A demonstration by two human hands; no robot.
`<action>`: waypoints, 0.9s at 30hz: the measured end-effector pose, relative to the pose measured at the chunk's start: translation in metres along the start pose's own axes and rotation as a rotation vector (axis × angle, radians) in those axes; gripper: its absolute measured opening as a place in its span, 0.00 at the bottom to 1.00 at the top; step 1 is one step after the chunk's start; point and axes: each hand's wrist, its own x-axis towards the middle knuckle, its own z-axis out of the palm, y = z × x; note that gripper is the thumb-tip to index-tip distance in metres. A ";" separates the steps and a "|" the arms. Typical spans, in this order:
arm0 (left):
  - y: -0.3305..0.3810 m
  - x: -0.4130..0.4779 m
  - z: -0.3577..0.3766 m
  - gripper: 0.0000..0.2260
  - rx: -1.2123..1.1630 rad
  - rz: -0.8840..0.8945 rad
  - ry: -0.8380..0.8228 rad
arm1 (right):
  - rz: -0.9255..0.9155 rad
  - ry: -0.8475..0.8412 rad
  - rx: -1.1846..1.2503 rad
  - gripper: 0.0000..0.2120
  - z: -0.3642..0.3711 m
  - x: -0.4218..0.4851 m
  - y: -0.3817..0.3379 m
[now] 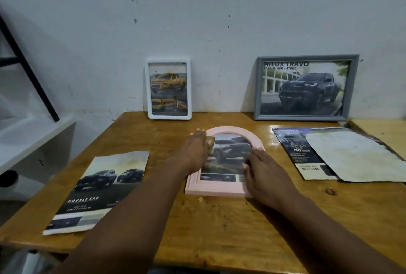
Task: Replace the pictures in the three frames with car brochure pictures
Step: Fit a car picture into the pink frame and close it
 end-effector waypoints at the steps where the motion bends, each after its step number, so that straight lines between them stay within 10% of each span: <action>1: 0.002 0.009 0.001 0.25 -0.014 0.008 -0.011 | -0.002 -0.011 -0.010 0.17 -0.001 0.000 -0.001; 14: -0.018 0.035 0.023 0.26 -0.354 -0.087 0.295 | -0.334 -0.218 0.015 0.24 0.017 0.130 -0.018; 27: -0.008 0.031 0.019 0.22 0.218 0.022 0.202 | 0.024 -0.111 -0.201 0.10 -0.023 0.110 0.043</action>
